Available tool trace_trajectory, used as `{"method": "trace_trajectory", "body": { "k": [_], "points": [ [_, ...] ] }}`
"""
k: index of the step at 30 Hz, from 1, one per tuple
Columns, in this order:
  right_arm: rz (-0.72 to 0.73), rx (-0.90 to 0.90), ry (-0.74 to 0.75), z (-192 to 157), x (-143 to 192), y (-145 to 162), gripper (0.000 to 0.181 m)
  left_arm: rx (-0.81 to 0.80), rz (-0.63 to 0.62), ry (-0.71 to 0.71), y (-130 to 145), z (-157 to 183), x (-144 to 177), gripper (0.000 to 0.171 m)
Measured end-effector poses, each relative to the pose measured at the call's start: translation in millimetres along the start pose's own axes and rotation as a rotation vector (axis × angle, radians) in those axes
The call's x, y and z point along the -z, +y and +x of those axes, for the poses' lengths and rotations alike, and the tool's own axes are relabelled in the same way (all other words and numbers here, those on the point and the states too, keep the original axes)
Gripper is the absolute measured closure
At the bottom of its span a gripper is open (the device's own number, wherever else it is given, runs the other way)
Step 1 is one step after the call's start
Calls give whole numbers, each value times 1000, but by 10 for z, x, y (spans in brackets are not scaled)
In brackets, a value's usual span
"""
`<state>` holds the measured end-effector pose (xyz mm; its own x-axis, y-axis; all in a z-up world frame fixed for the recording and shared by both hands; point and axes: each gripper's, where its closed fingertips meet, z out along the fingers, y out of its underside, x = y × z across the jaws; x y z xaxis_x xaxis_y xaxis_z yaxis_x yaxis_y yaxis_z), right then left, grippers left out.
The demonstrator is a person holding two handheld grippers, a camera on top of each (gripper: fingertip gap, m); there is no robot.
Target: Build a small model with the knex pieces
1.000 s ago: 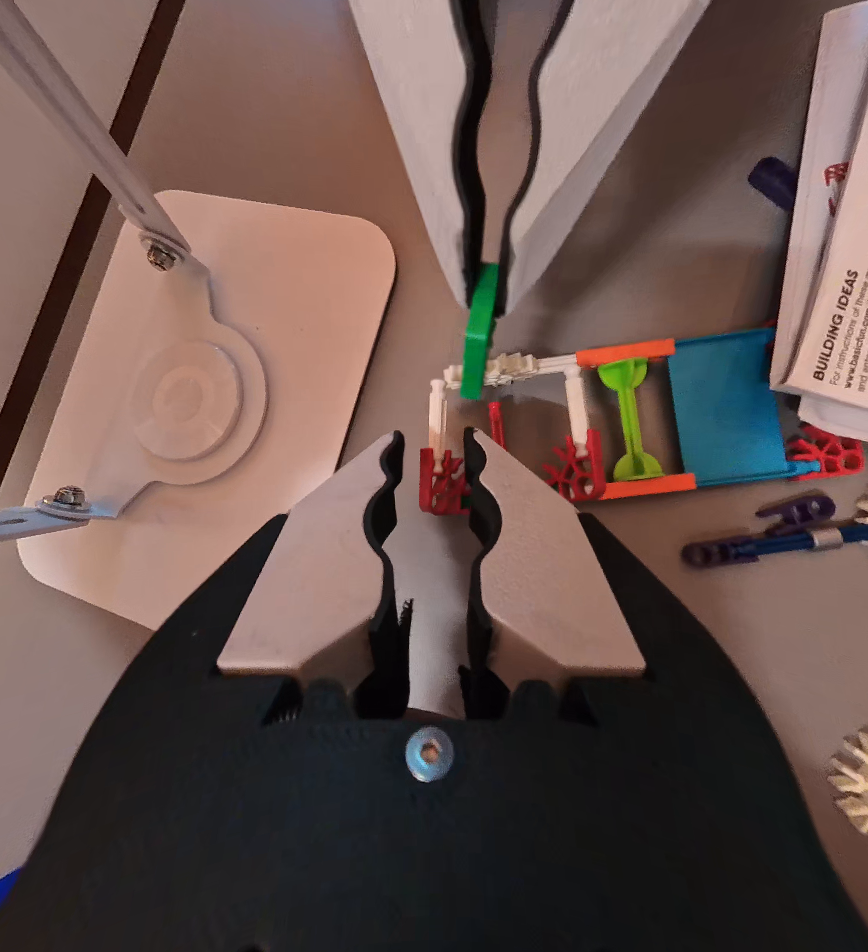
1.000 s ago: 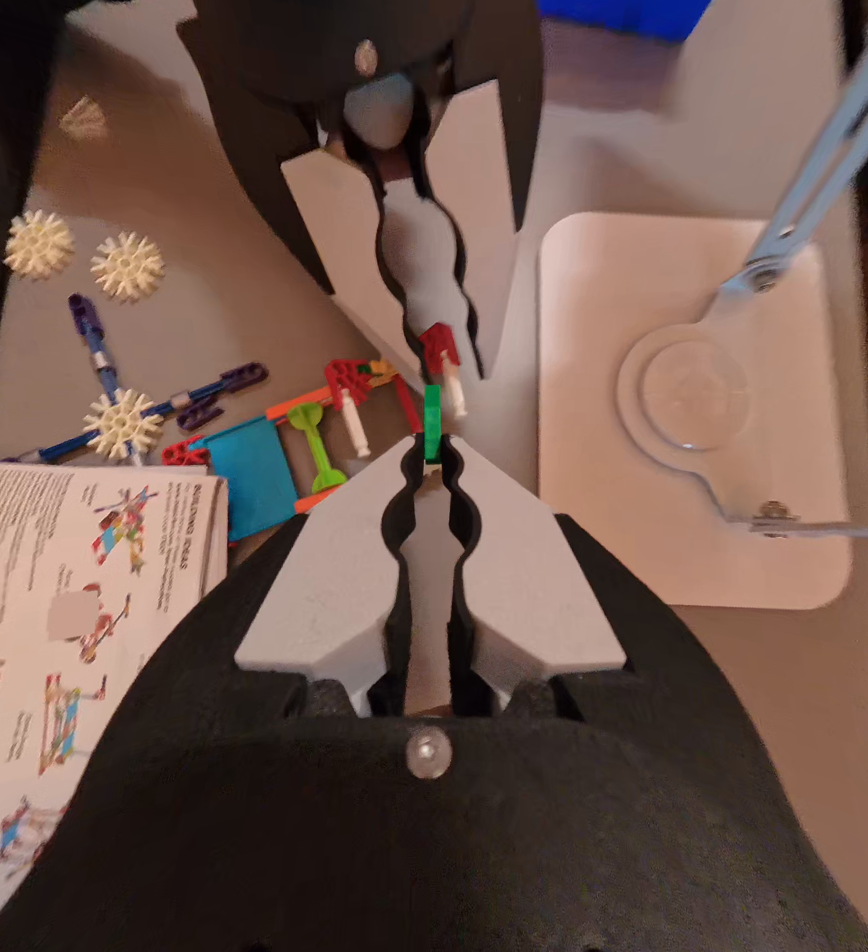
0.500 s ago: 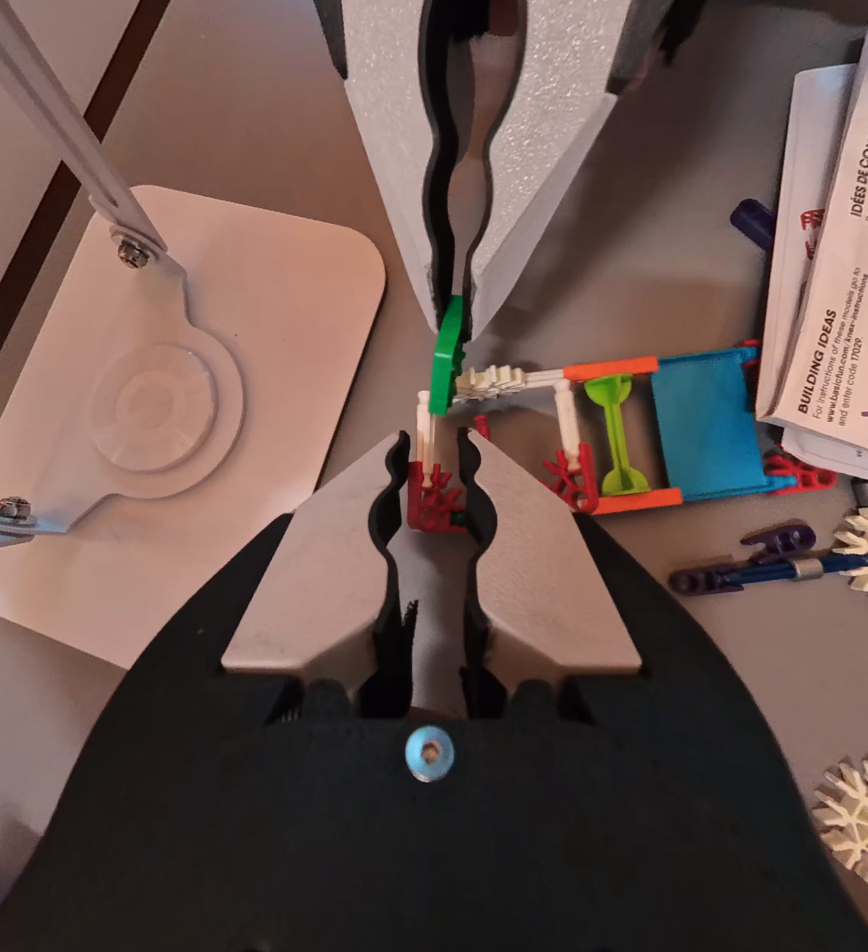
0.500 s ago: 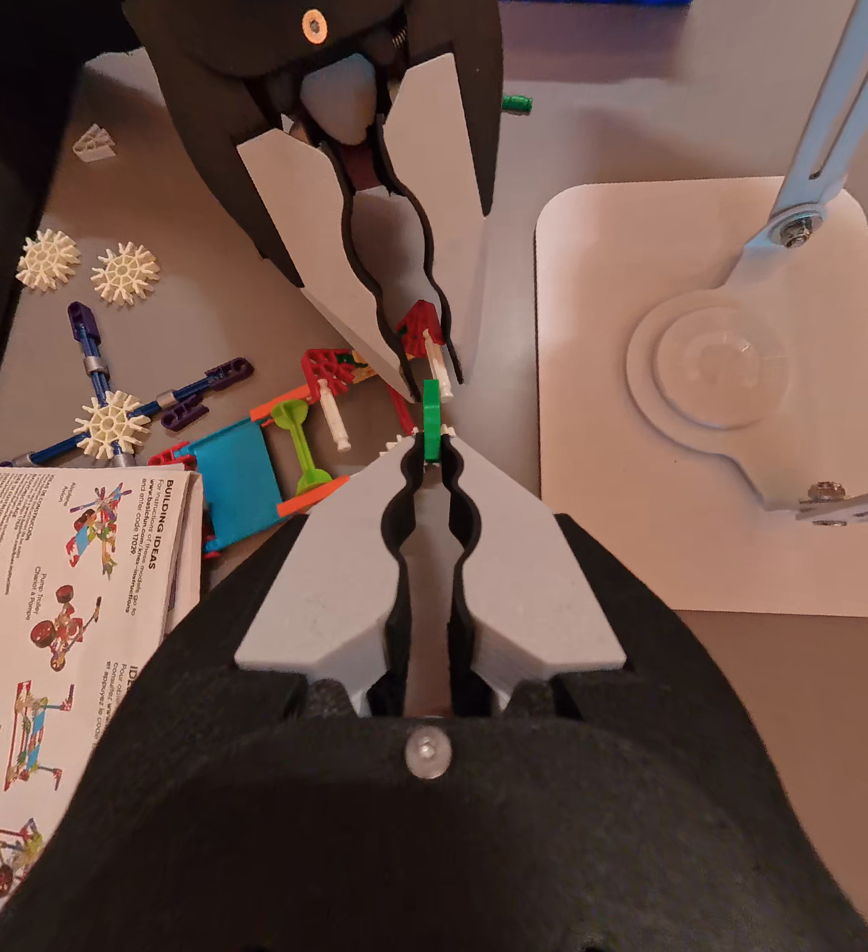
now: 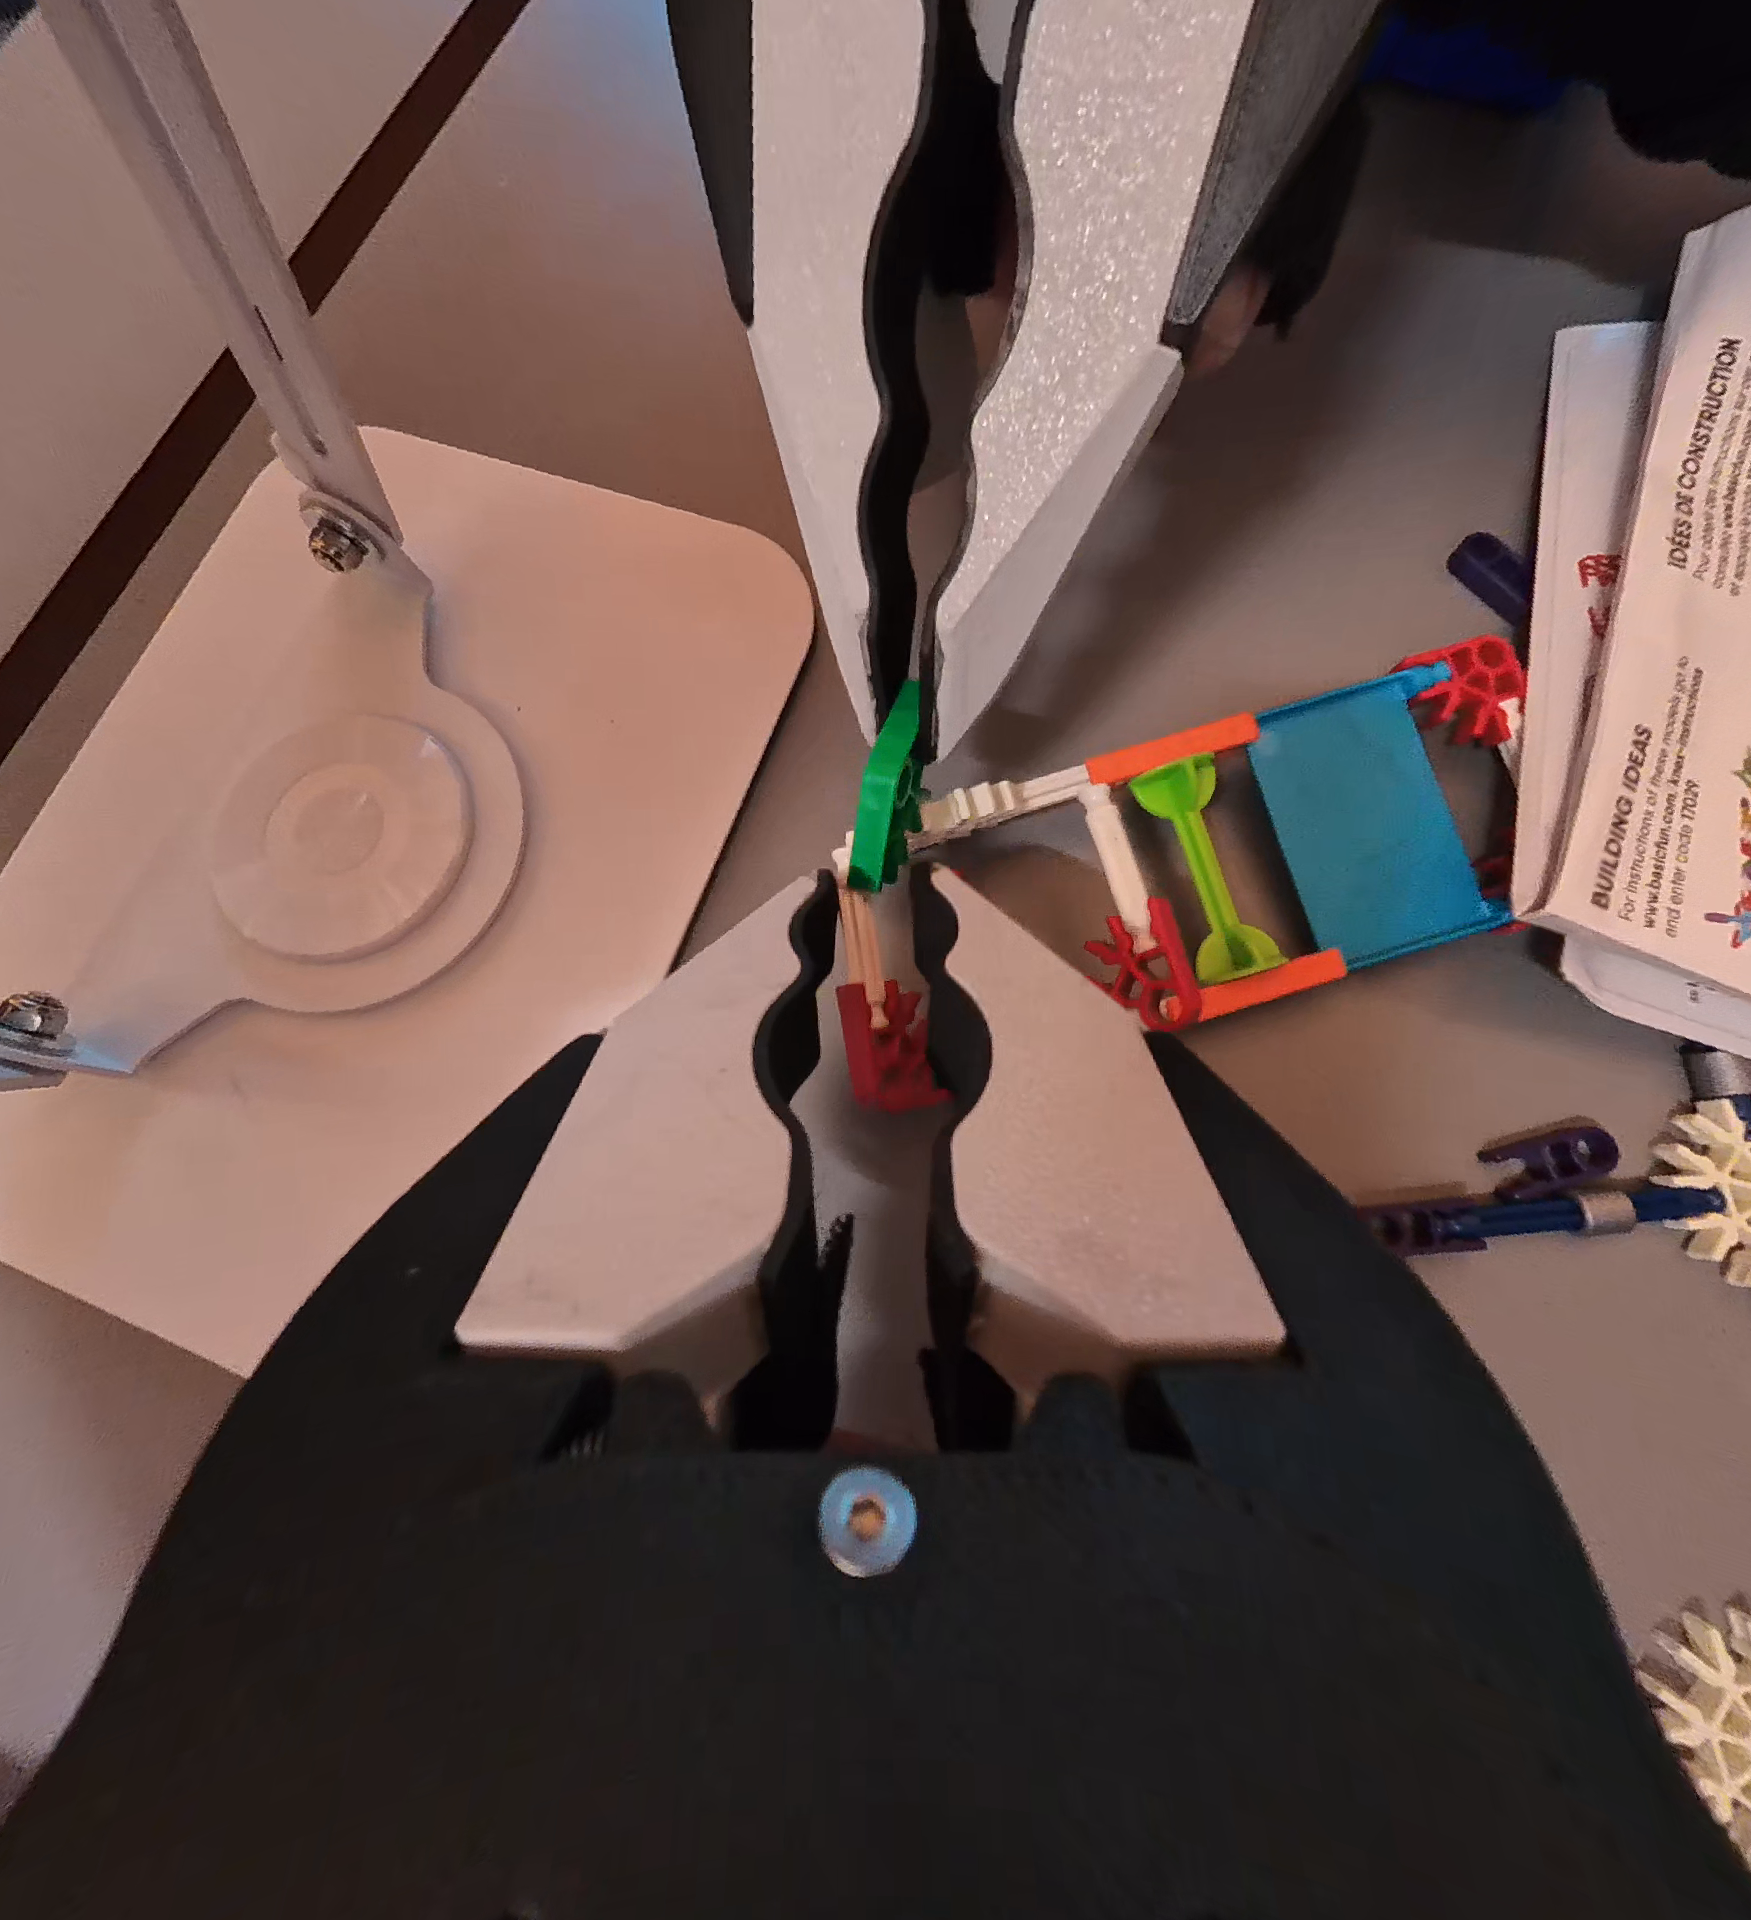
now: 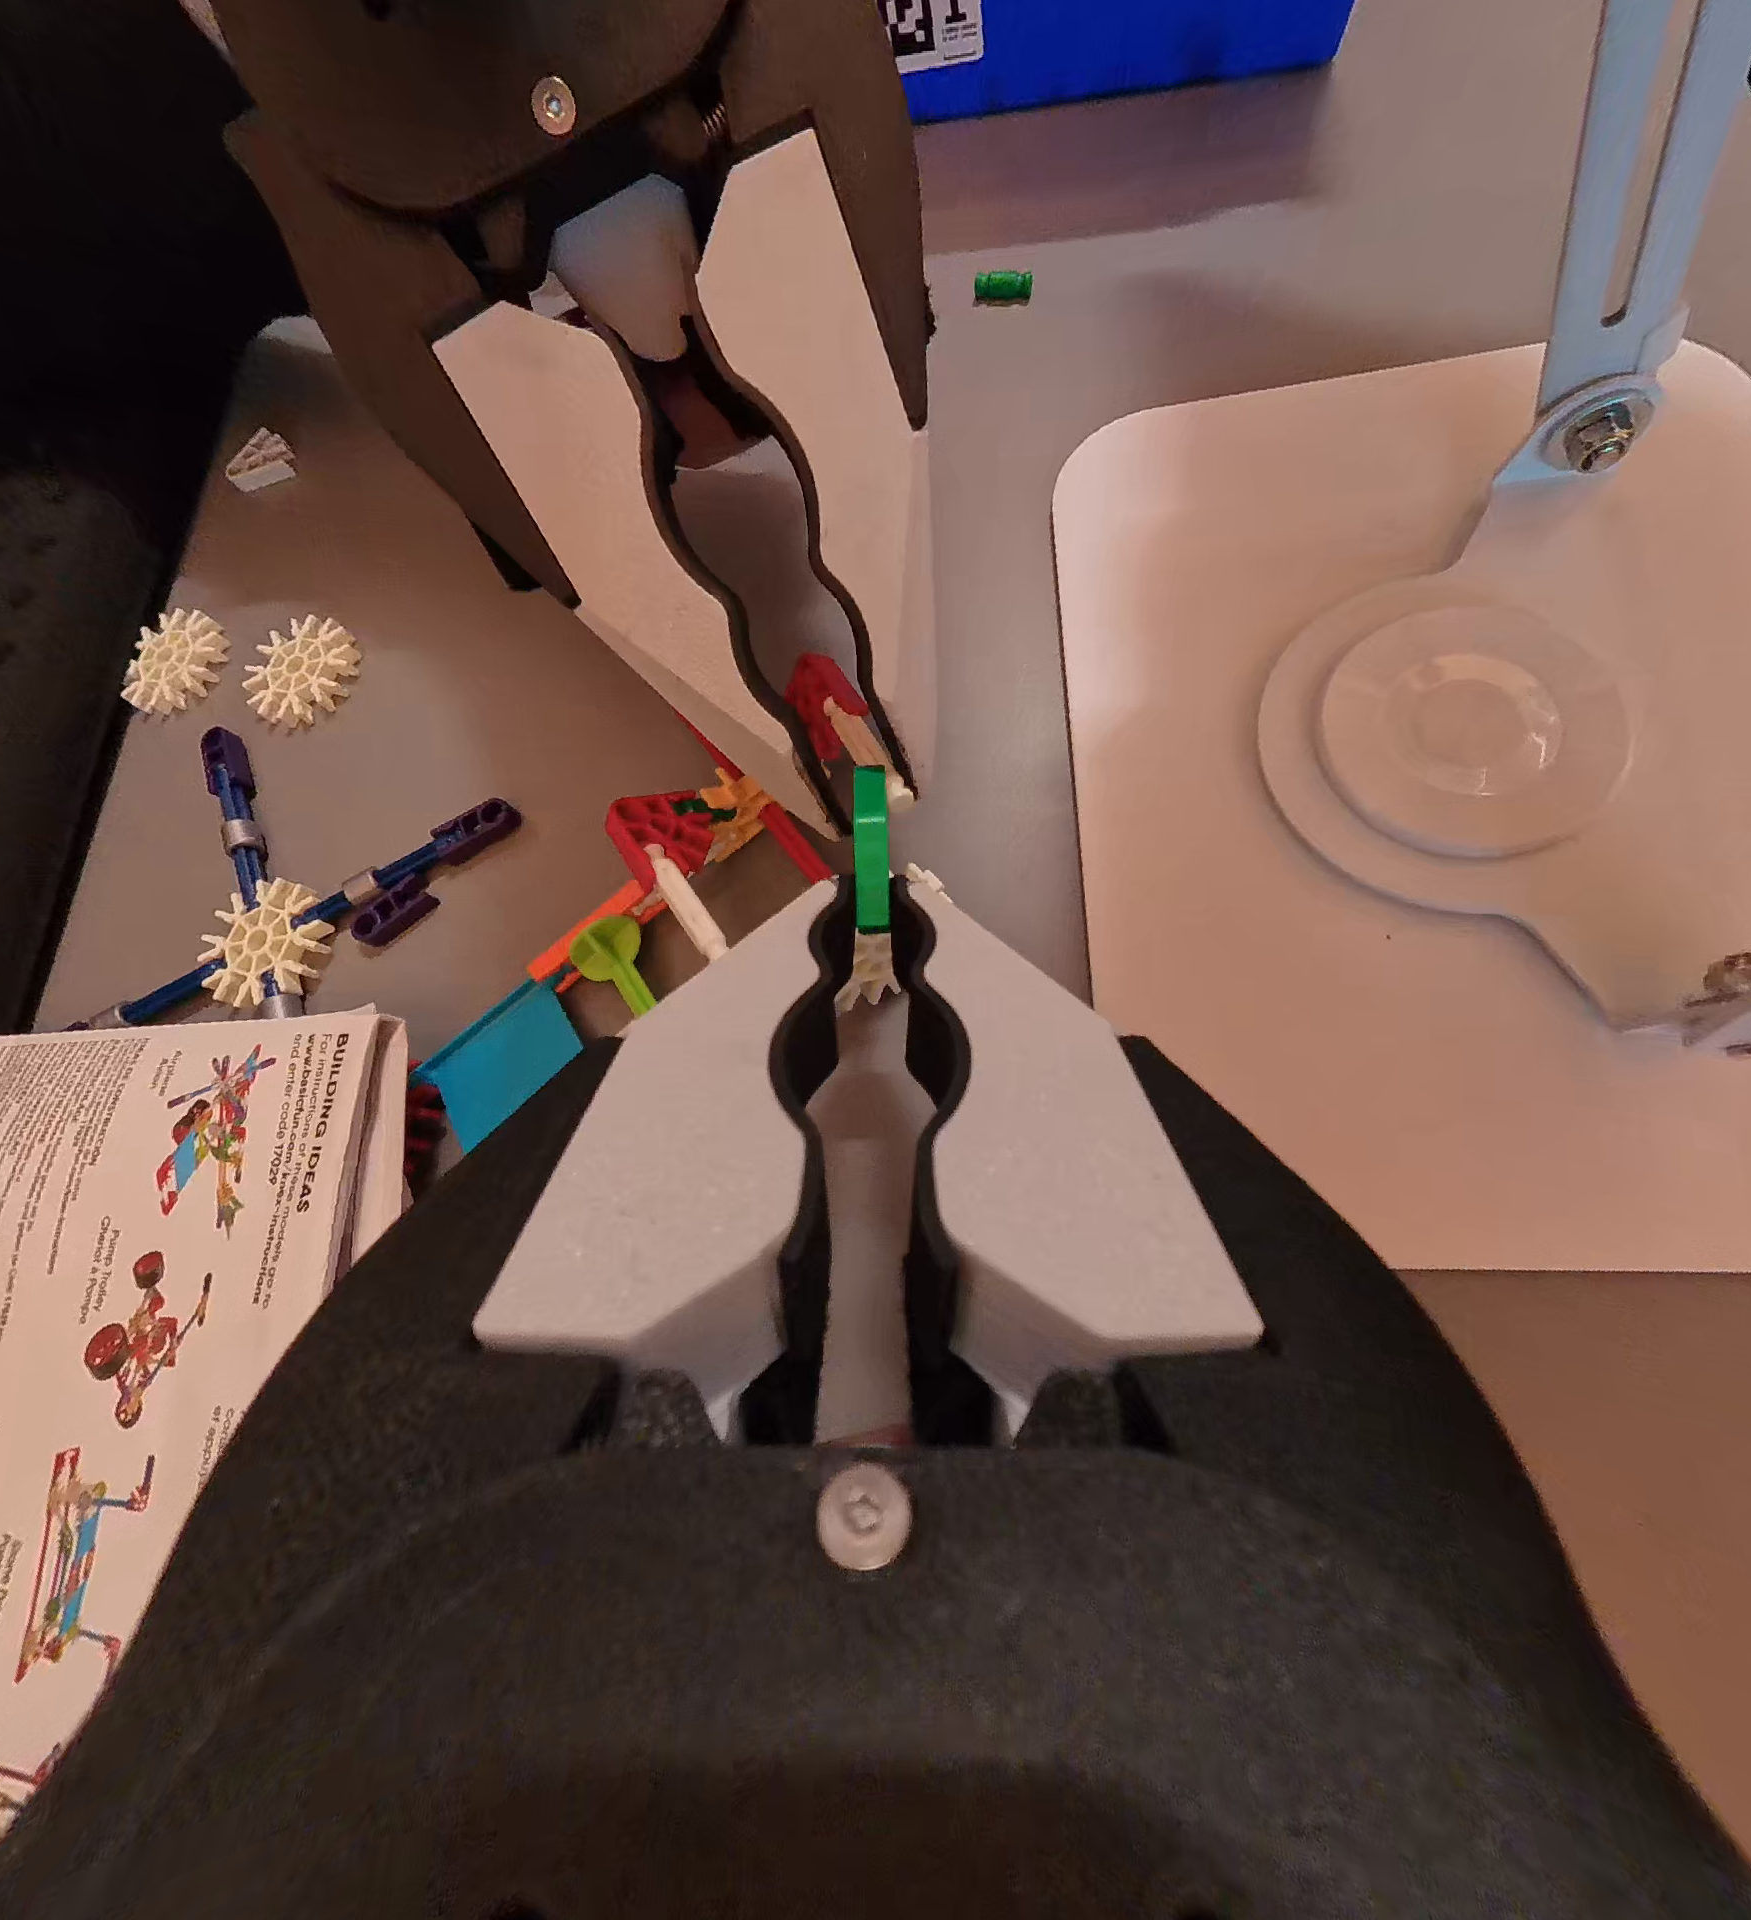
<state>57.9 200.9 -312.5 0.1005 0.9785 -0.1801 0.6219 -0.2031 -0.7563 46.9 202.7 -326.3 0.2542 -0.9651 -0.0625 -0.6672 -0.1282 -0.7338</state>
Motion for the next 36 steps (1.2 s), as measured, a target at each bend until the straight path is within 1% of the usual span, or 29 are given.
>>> {"method": "trace_trajectory", "body": {
  "k": [10, 12, 15, 17, 19, 21, 23, 25, 26, 36],
  "points": [
    [15, -90, -23, 35, 4, 0, 177, 32, 37, 6, -31, -26, -30, 161],
    [11, -100, -8, 58, 6, 2, 176, 31, 41, 12, -33, -25, -31, 162],
    [-12, -64, 34, 75, 3, -6, 166, 15, 45, 20, -41, -3, -43, 162],
    [-37, -13, 63, 60, 6, -16, 163, 7, 43, 19, -42, 0, -41, 162],
    [-28, 14, 55, 16, -1, -57, 151, -9, 47, 26, -51, 23, -33, 162],
    [-11, 19, 54, 20, -28, -75, 152, -28, 50, 35, -66, 62, -30, 162],
    [7, 13, 15, -8, -61, -69, 158, -54, 45, 28, -73, 81, -32, 162],
    [38, 18, -33, -61, -74, -75, 171, -62, 42, 17, -70, 72, -31, 163],
    [56, 25, -46, -73, -79, -81, 174, -62, 45, 21, -67, 73, -26, 163],
    [152, 16, -95, -56, -107, -118, 178, -10, 92, 45, -41, 49, 2, 162]
  ]
}}
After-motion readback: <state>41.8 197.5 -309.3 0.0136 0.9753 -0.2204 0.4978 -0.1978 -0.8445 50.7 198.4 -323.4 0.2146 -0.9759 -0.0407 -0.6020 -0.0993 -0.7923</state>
